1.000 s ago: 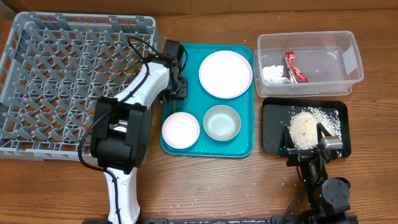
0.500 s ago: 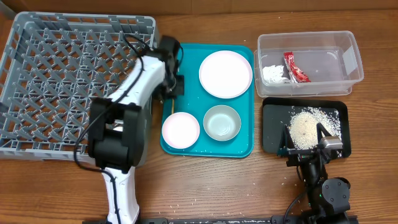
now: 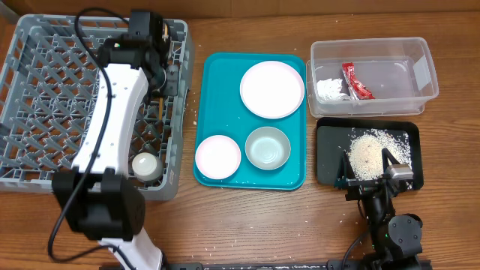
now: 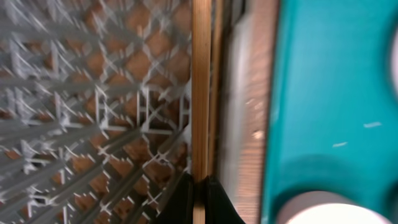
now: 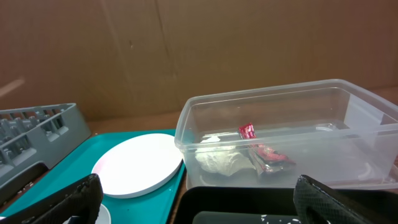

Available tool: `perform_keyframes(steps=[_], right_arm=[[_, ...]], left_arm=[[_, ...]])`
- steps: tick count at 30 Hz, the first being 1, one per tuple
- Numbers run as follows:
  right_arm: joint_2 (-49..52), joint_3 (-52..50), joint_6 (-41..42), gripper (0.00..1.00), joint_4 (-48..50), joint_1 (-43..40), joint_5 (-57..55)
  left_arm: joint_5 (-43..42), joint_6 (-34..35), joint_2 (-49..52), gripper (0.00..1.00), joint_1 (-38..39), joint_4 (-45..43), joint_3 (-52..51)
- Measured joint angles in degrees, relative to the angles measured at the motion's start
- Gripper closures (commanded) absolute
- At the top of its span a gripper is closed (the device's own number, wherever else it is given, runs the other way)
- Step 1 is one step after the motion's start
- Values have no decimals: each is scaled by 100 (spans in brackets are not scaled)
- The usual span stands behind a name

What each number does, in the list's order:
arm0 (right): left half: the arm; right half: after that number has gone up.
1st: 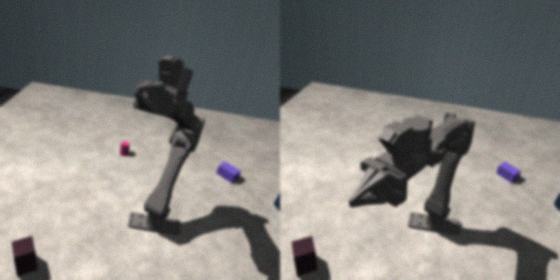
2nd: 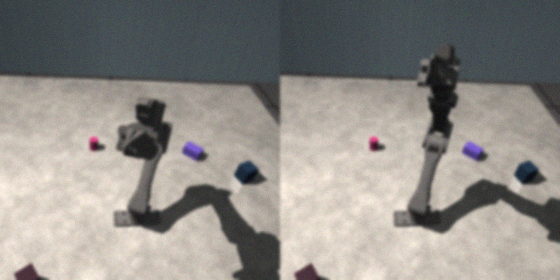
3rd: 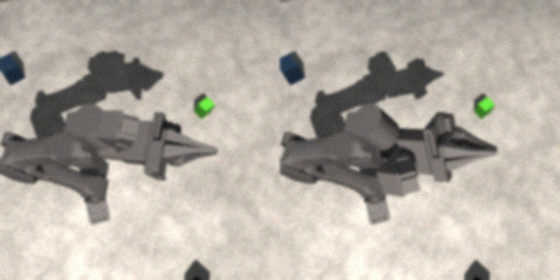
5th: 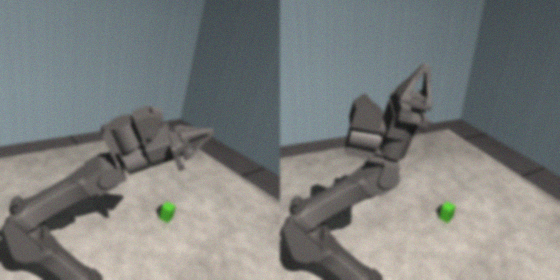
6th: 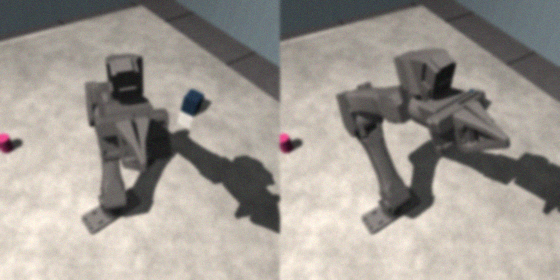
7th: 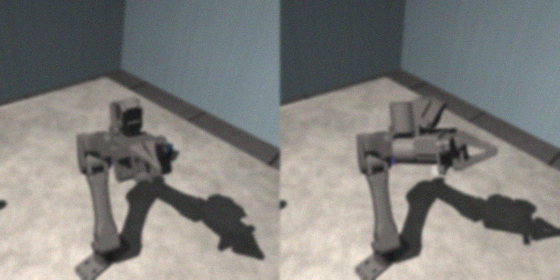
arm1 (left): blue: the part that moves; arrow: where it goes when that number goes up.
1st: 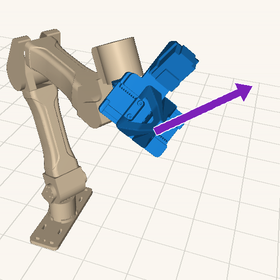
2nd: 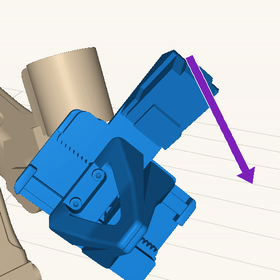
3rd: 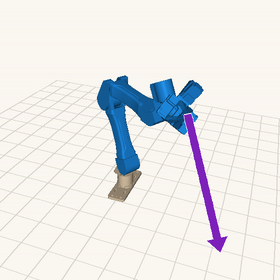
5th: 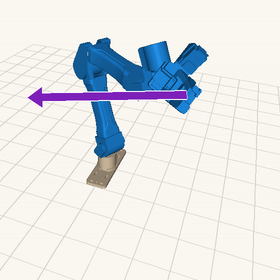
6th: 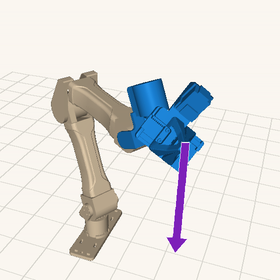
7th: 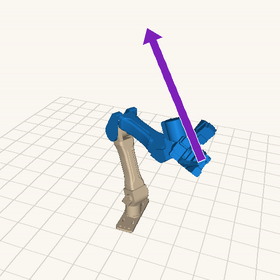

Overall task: Sort waste into correct bins and load items into the dishwasher
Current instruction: 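Insert the chopsticks into the dish rack and release, then reach the left gripper to the grey bowl and grasp its rim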

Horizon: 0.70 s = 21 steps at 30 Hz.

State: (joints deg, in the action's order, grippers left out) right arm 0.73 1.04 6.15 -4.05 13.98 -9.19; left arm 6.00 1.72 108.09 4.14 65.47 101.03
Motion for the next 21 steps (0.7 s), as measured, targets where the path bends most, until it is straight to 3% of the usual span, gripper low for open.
perform_keyframes(steps=[1,5,7,8,10,12,21], right_arm=[[0,0,2,0,2,-2,0],[0,0,-2,0,0,0,0],[0,0,0,0,0,-2,-2],[0,0,-2,0,0,0,2],[0,0,0,0,-2,0,2],[0,0,0,0,0,0,0],[0,0,-2,0,0,0,0]], left_arm=[[33,-26,140,79,-52,-24,-111],[96,-85,566,78,-166,-74,-387],[114,-87,647,68,-166,-101,-400],[114,-92,645,69,-166,-105,-398],[105,-125,636,87,-166,-94,-398],[72,-122,636,94,-166,-44,-396],[-787,-170,616,87,-107,841,348]])
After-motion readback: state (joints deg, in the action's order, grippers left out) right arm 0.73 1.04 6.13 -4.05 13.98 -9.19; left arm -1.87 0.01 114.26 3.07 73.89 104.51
